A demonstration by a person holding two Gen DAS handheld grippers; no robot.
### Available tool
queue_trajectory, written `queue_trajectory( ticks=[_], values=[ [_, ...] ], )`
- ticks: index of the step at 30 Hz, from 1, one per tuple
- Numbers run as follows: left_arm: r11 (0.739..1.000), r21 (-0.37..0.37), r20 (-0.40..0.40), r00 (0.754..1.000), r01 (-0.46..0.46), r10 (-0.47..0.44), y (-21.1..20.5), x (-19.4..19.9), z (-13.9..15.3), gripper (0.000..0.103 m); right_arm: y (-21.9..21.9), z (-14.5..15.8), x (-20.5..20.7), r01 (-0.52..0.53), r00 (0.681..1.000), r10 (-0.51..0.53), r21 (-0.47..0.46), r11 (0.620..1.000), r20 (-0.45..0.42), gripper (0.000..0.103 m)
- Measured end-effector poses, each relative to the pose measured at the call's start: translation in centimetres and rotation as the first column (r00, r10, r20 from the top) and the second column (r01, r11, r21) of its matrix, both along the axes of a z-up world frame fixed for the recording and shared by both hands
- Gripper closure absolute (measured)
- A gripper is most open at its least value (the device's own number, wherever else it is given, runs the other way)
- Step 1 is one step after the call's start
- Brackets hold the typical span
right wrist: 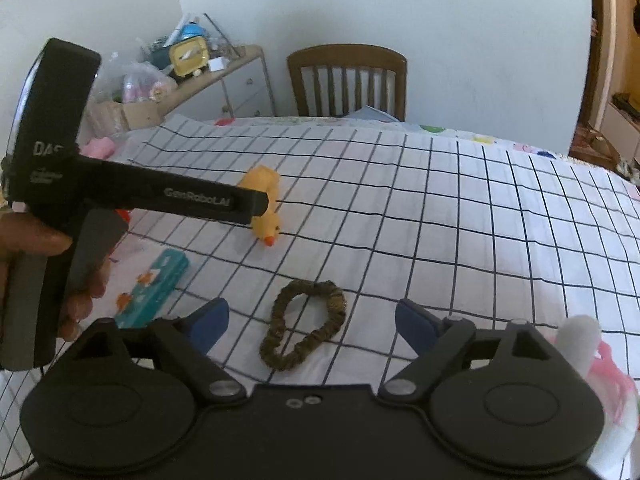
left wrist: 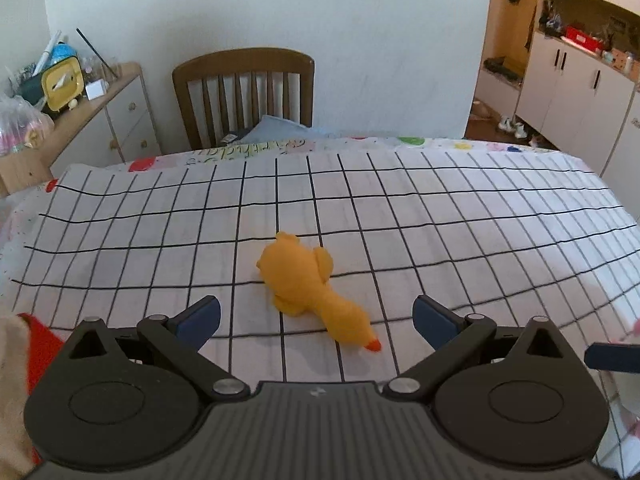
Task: Organize soft objects
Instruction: 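Move both tools from the tin toward the yellow duck and bead bracelet, then grasp the yellow rubber duck with the left gripper while the right grasps the brown bead bracelet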
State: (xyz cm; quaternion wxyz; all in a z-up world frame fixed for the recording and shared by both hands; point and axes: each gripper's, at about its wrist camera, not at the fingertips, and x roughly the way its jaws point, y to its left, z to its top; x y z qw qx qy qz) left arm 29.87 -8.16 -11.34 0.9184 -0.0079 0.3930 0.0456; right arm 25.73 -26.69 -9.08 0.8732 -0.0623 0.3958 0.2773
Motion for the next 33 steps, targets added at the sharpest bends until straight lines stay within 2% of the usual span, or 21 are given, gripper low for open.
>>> queue_trajectory(
  ticks=[6,11,16,21,28,31,33],
  values=[
    [1.000,0.021,-0.031,0.999,-0.015,0.016,0.1,2.8,-1.4,0.000,0.8,-1.3,1.4,0.006,1.000,-0.006,-0.002,1.000,-0.025,0.017],
    [0.999,-0.007,-0.053,0.997,-0.054,0.053,1.0,4.3,-2.8,0.000,1.5,-2.5,2.3,0.002,0.999,-0.003,-0.026,1.000,-0.048,0.018],
    [0.995,0.033,-0.053,0.994,-0.095,0.096,1.5,5.1,-4.0,0.000,1.7,-3.5,2.8,0.012,0.998,-0.015,-0.040,0.999,-0.063,0.021],
    [0.995,0.015,-0.065,0.993,-0.101,0.101,1.9,5.7,-4.8,0.001,2.9,-3.9,3.0,-0.026,0.998,0.023,-0.050,0.998,-0.062,0.021],
    [0.994,-0.010,-0.057,0.992,-0.113,0.112,2.2,6.0,-5.1,0.001,3.8,-4.8,3.4,-0.027,0.998,0.023,-0.080,0.996,-0.056,0.020],
    [0.994,-0.008,-0.046,0.993,-0.112,0.111,2.2,6.0,-5.1,0.007,4.3,-5.0,3.3,-0.036,0.999,0.033,-0.100,0.994,-0.034,0.019],
    [0.994,-0.002,-0.037,0.994,-0.106,0.105,2.2,6.0,-4.9,0.018,4.5,-5.1,3.1,-0.035,0.999,0.034,-0.110,0.993,-0.016,0.025]
  ],
)
